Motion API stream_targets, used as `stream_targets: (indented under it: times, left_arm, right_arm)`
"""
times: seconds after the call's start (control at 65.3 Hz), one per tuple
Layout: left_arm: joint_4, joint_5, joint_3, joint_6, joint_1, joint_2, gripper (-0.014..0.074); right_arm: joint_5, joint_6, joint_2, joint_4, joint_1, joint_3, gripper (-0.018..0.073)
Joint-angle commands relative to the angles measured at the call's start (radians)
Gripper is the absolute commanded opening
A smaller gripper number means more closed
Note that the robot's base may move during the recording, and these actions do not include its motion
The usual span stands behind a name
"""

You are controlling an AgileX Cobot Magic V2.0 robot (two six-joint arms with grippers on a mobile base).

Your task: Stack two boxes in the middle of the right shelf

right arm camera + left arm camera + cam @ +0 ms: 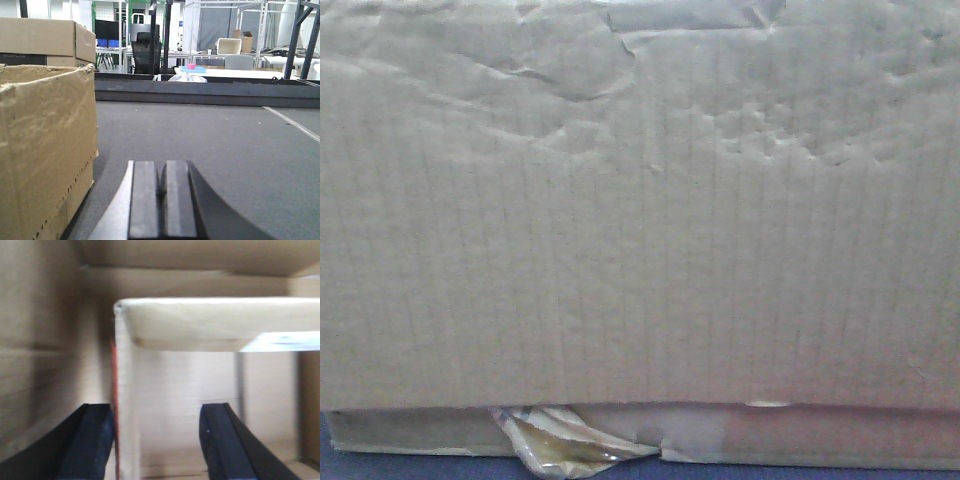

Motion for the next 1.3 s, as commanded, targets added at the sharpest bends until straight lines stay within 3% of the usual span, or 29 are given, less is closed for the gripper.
stream_targets:
  times: [0.0, 0.077, 0.275, 0.536, 0.857, 1.286]
  left_arm:
    - [-0.022, 0.009, -0.057, 0.024, -0.004, -0.014, 0.0309]
    - [-0.008, 0.009, -0.109, 0.029, -0.004, -0.027, 0.0309]
    - [0.112, 0.009, -0.185, 0.069, 0.005, -0.099, 0.0309]
    - [0.114, 0.009, -0.168, 0.082, 0.067, -0.131, 0.0309]
    - [0.114, 0.009, -0.011, 0.087, 0.1, -0.135, 0.0309]
    - [0.041, 0.009, 0.16, 0.137, 0.147, -0.135, 0.0309]
  right_arm:
    - [-0.018, -0.006, -0.003, 0.003, -0.004, 0.0, -0.0162]
    - [-0.018, -0.006, -0.003, 0.003, -0.004, 0.0, -0.0162]
    - [-0.018, -0.006, -0.003, 0.003, -0.004, 0.0, -0.0162]
    - [-0.018, -0.006, -0.003, 0.003, -0.004, 0.0, -0.0162]
    - [-0.018, -0.006, -0.003, 0.003, -0.004, 0.0, -0.0162]
    - [-0.018, -0.006, -0.003, 0.003, -0.004, 0.0, -0.0162]
